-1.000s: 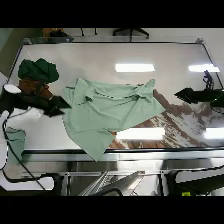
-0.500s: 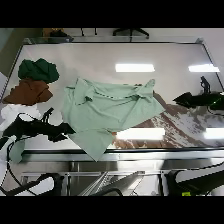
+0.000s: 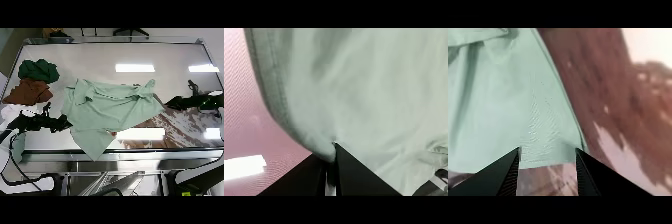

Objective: Fold the shirts.

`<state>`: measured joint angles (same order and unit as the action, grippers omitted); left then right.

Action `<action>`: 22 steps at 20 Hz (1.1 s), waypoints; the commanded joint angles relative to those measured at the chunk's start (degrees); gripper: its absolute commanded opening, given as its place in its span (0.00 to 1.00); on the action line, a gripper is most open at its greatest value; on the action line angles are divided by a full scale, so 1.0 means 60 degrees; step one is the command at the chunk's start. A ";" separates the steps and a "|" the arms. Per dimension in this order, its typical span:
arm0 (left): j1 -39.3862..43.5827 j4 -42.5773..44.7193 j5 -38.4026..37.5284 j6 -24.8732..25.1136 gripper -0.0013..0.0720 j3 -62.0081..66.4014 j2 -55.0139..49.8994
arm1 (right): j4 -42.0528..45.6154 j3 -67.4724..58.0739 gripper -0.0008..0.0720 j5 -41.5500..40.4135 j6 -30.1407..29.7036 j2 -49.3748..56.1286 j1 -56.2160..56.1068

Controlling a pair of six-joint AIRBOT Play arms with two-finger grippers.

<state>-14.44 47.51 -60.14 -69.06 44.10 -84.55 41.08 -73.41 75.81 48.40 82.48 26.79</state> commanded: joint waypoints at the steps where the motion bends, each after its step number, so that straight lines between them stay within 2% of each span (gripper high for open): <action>1: 0.0011 -0.0168 -0.0273 0.0138 0.15 0.0554 -0.0535 | 0.0838 -0.0007 0.57 -0.0299 -0.0069 0.0342 -0.0612; 2: 0.0007 -0.0157 -0.0342 0.0142 0.14 0.0627 -0.0623 | 0.1147 -0.0007 0.57 -0.0579 -0.0069 0.0408 -0.0703; 4: -0.0007 -0.0066 -0.0452 0.0197 0.03 0.0721 -0.0667 | 0.1100 -0.0080 0.57 -0.0896 -0.0069 0.0386 -0.0663; 14: -0.0044 0.0423 -0.0947 0.0182 0.03 0.1253 -0.0659 | 0.1045 -0.0648 0.57 -0.0940 -0.0066 0.0361 -0.0240; 18: -0.0040 0.0408 -0.0958 0.0182 0.03 0.1257 -0.0659 | 0.0525 -0.0871 0.57 -0.0248 -0.0062 0.0346 -0.0244; 22: -0.0040 0.0412 -0.0962 0.0186 0.03 0.1253 -0.0659 | 0.0299 -0.0867 0.57 -0.0178 -0.0069 0.0375 -0.0233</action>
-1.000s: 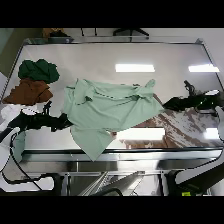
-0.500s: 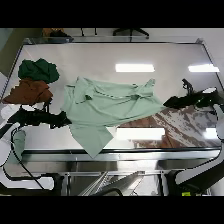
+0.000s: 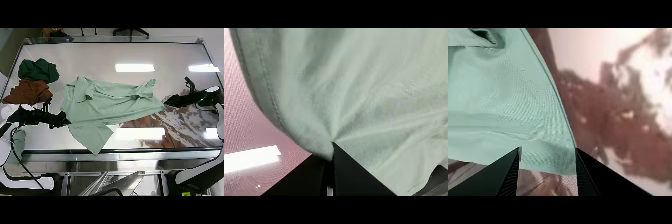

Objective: Fold the shirts.

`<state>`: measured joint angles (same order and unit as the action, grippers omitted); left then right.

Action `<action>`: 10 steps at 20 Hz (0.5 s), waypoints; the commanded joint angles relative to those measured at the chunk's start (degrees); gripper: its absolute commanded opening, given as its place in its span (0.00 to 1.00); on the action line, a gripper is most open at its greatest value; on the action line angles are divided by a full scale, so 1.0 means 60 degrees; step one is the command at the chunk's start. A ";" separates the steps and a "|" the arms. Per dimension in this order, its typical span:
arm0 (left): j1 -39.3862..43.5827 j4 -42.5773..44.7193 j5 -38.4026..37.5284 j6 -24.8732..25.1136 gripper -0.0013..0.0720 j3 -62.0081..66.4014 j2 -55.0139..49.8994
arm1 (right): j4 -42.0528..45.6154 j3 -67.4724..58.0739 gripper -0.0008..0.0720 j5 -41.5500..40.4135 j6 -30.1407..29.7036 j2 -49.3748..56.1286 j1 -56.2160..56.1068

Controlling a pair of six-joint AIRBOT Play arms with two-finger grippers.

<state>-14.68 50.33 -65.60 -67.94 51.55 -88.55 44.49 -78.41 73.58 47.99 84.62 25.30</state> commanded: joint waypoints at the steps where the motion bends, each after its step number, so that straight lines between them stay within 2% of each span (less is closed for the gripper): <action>1: 0.0000 -0.0058 -0.0047 0.0000 0.03 0.0015 0.0007 | -0.0251 -0.0033 0.57 0.0164 0.0000 0.0095 0.0015; 6: 0.0000 -0.0062 -0.0076 0.0000 0.03 0.0015 0.0007 | -0.0244 -0.0033 0.57 -0.0117 0.0007 0.0841 0.0011; 10: 0.0000 -0.0091 -0.0073 0.0000 0.03 0.0022 0.0007 | -0.0273 -0.0033 0.57 0.0568 -0.0007 0.1147 -0.0270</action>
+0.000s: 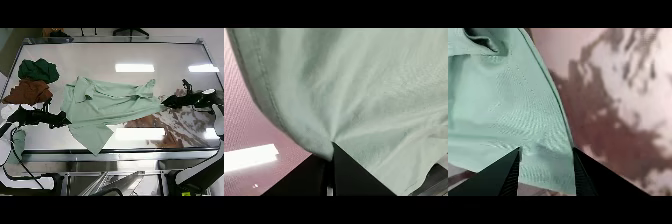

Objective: Fold the shirts.

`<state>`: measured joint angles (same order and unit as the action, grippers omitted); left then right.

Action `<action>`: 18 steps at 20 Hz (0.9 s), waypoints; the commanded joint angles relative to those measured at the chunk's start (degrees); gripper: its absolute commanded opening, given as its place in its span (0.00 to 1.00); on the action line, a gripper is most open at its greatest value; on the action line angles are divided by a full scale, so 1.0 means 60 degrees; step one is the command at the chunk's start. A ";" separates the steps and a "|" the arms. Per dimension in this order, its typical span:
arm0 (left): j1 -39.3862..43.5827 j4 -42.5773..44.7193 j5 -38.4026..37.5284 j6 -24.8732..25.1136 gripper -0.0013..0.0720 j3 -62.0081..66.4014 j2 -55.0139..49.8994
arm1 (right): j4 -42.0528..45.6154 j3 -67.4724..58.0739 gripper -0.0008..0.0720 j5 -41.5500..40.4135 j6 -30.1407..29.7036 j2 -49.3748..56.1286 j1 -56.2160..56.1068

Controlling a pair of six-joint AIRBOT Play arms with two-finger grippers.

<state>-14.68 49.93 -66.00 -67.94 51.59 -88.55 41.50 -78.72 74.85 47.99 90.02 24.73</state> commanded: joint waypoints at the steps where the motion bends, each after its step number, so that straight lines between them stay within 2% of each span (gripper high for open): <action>1: 0.0000 -0.0044 -0.0007 0.0000 0.03 0.0015 0.0007 | 0.0229 0.0022 0.56 0.0583 -0.0040 0.0255 -0.0306; 2: 0.0000 -0.0098 -0.0011 0.0000 0.03 0.0015 0.0007 | 0.0229 0.0018 0.55 0.0783 -0.0153 0.0255 -0.0463; 3: 0.0000 -0.0102 -0.0026 0.0000 0.03 0.0015 0.0018 | 0.0229 0.0018 0.47 0.0892 -0.0219 0.0255 -0.0597; 5: 0.0000 -0.0091 -0.0124 0.0004 0.03 0.0015 0.0109 | 0.0226 0.0018 0.47 0.0976 -0.0215 0.0255 -0.0787; 6: 0.0000 -0.0095 -0.0164 0.0004 0.03 0.0015 0.0233 | 0.0215 0.0018 0.37 0.1031 -0.0215 0.0255 -0.0841; 7: 0.0000 -0.0095 -0.0171 0.0004 0.03 0.0015 0.0397 | 0.0106 0.0018 0.13 0.1126 -0.0211 0.0244 -0.0900; 8: 0.0000 -0.0102 -0.0168 0.0007 0.03 0.0018 0.0634 | -0.0087 0.0018 0.04 0.1195 -0.0211 0.0211 -0.0925; 11: 0.0000 -0.0200 -0.0419 0.0022 0.03 0.0437 0.1654 | -0.1632 -0.0044 0.04 0.1402 -0.0233 -0.0404 -0.0867; 12: -0.0004 -0.0667 -0.0718 0.0171 0.03 0.0809 0.2102 | -0.2266 -0.0135 0.04 0.1497 -0.0372 -0.0805 -0.0809; 15: -0.0007 -0.3195 -0.1581 0.0834 0.03 0.2444 0.3486 | -0.4499 -0.0798 0.04 0.1534 -0.0900 -0.2663 -0.0601; 18: -0.0197 -0.5391 -0.1344 0.1188 0.03 0.4900 0.4914 | -0.6583 -0.1752 0.04 0.0288 -0.1749 -0.5115 -0.0055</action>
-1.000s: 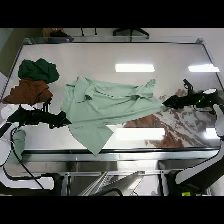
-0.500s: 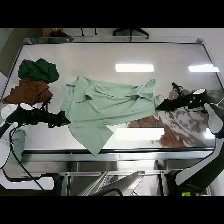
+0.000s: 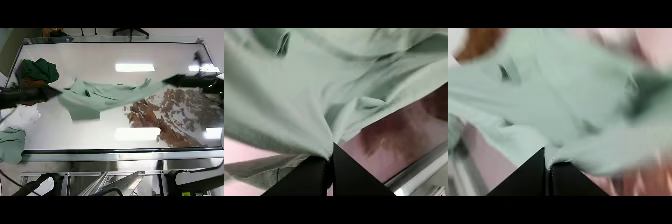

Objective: Fold the shirts.

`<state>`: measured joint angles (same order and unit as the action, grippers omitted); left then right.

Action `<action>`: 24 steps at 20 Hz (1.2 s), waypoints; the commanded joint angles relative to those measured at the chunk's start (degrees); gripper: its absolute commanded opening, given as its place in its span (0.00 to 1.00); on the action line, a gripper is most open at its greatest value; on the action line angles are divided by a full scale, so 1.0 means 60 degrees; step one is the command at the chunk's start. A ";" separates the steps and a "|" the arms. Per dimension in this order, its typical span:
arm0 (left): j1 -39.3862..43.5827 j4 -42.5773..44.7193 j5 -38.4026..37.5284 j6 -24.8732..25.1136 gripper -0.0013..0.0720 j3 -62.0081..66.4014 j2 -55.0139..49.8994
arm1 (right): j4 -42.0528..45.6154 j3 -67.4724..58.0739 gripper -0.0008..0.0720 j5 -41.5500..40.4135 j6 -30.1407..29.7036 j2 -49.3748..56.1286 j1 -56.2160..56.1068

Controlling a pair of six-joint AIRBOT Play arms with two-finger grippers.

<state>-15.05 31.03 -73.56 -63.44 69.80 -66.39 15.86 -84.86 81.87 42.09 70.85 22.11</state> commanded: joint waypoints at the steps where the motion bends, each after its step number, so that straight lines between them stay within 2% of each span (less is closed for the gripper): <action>1: -0.0313 -0.2557 0.0124 0.0503 0.03 0.2783 0.1625 | -0.2492 -0.1053 0.04 -0.1494 -0.0998 -0.2725 0.0648; 5: -0.2167 -0.2331 0.0499 0.0477 0.03 0.6324 0.2983 | -0.1508 -0.1843 0.04 -0.4011 -0.1676 -0.5686 0.1872; 7: -0.3625 -0.1038 0.0353 -0.0131 0.03 0.7216 0.3493 | -0.0466 -0.1854 0.04 -0.4991 -0.1668 -0.6714 0.2386; 9: -0.4532 -0.0076 0.0062 -0.0634 0.03 0.7253 0.3810 | -0.0157 -0.1854 0.04 -0.4965 -0.1665 -0.7009 0.2718; 10: -0.4550 -0.0288 0.0051 -0.0659 0.03 0.6889 0.3894 | -0.0175 -0.1854 0.04 -0.4641 -0.1657 -0.6929 0.2750; 12: -0.3931 -0.0699 -0.0087 -0.0430 0.03 0.5847 0.3781 | -0.0182 -0.1851 0.04 -0.3741 -0.1235 -0.6419 0.2747; 14: -0.2688 -0.0601 -0.0619 -0.0240 0.03 0.4823 0.3209 | -0.0572 -0.1843 0.04 -0.2499 -0.0933 -0.5552 0.2736; 16: -0.1399 -0.0069 -0.0962 -0.0080 0.03 0.3956 0.2397 | -0.1614 -0.1523 0.04 -0.0969 -0.0882 -0.4499 0.2696; 17: -0.0648 0.0423 -0.0933 -0.0062 0.03 0.3508 0.1876 | -0.1745 -0.1075 0.04 -0.0656 -0.0834 -0.4007 0.2426; 20: 0.1100 0.1814 0.0164 0.0029 0.03 0.2361 0.0062 | -0.0597 0.0688 0.04 -0.1439 -0.0882 -0.2630 0.1122; 22: 0.1577 0.2499 0.1042 0.0029 0.03 0.1840 -0.1228 | 0.0313 0.1585 0.04 -0.2178 -0.0954 -0.1537 0.0583; 24: 0.1676 0.2732 0.1723 0.0029 0.03 0.2007 -0.2987 | 0.0503 0.1807 0.04 -0.2834 -0.1162 -0.0076 0.0262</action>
<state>-8.62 42.24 -69.36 -63.53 83.74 -72.55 14.96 -78.50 69.32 36.38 60.27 27.33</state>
